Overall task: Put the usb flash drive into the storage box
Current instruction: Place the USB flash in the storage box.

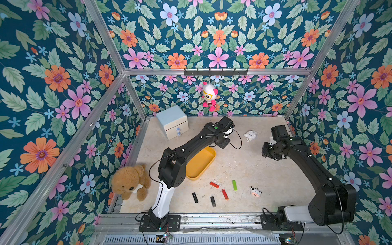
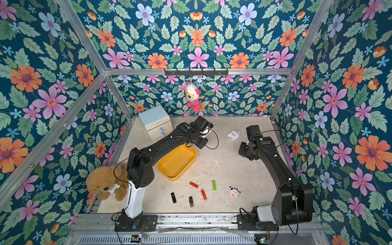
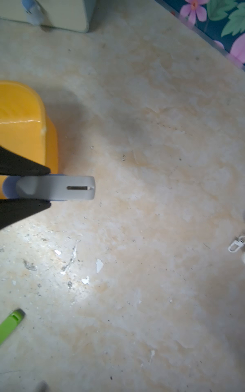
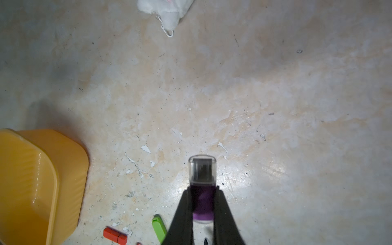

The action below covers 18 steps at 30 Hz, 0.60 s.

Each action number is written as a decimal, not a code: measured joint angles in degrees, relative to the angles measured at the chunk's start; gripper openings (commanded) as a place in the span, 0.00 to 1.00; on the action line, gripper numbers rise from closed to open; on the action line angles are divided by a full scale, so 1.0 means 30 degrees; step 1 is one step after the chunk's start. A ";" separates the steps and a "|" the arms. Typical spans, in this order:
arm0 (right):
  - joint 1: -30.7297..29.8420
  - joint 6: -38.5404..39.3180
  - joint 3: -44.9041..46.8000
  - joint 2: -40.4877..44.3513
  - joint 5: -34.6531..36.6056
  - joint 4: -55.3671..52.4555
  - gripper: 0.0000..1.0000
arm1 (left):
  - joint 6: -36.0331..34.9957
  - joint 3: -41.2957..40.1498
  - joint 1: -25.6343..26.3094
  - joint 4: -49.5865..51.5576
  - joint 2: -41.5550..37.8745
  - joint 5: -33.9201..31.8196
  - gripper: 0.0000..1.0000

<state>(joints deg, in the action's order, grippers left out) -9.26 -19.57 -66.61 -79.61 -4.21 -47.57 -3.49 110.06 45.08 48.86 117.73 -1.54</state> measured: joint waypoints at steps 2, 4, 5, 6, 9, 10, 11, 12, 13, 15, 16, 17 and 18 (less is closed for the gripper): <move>-0.0408 -0.0007 -0.0474 -0.0335 0.0000 -0.0189 0.00 | 0.0313 -0.1428 -0.0117 -0.0211 -0.1268 -0.0109 0.00; -0.0947 -0.0007 -0.0962 -0.0721 0.0036 -0.0240 0.00 | 0.0656 -0.2688 -0.0270 -0.0415 -0.2331 -0.0168 0.00; -0.1217 -0.0007 -0.1173 -0.0896 0.0066 -0.0240 0.00 | 0.0852 -0.3453 -0.0372 -0.0612 -0.2929 -0.0262 0.00; -0.1464 -0.0015 -0.1384 -0.1086 0.0066 -0.0262 0.00 | 0.1078 -0.4014 -0.0466 -0.0707 -0.3344 -0.0350 0.00; -0.2113 -0.0087 -0.1982 -0.1610 0.0117 -0.0350 0.00 | 0.1552 -0.6011 -0.0787 -0.0947 -0.4546 -0.0503 0.00; -0.2244 -0.0102 -0.2135 -0.1741 0.0138 -0.0357 0.00 | 0.1610 -0.6696 -0.0867 -0.1042 -0.4889 -0.0568 0.00; -0.2324 -0.0160 -0.2266 -0.1851 0.0189 -0.0350 0.00 | 0.1698 -0.7453 -0.0925 -0.1158 -0.5253 -0.0641 0.00; -0.2404 -0.0175 -0.2361 -0.1923 0.0284 -0.0364 0.00 | 0.1792 -0.8014 -0.0998 -0.1282 -0.5501 -0.0627 0.00; -0.2499 -0.0277 -0.2470 -0.1996 0.0401 -0.0386 0.00 | 0.1982 -0.8655 -0.1115 -0.1413 -0.5770 -0.0648 0.00; -0.2681 -0.0474 -0.2630 -0.2106 0.0408 -0.0430 0.00 | 0.2164 -0.9872 -0.1392 -0.1785 -0.6207 -0.0627 0.00; -0.2783 -0.0503 -0.2703 -0.2164 0.0401 -0.0474 0.00 | 0.2273 -1.0411 -0.1581 -0.2011 -0.6353 -0.0648 0.00; -0.2863 -0.0510 -0.2769 -0.2229 0.0408 -0.0510 0.00 | 0.2455 -1.0899 -0.1749 -0.2244 -0.6433 -0.0641 0.00; -0.2929 -0.0510 -0.2820 -0.2280 0.0408 -0.0525 0.00 | 0.2586 -1.1315 -0.1953 -0.2412 -0.6448 -0.0670 0.00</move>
<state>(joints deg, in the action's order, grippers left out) -18.04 -21.10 -75.07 -86.46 -2.98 -49.15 4.27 76.12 39.22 41.63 98.39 -3.55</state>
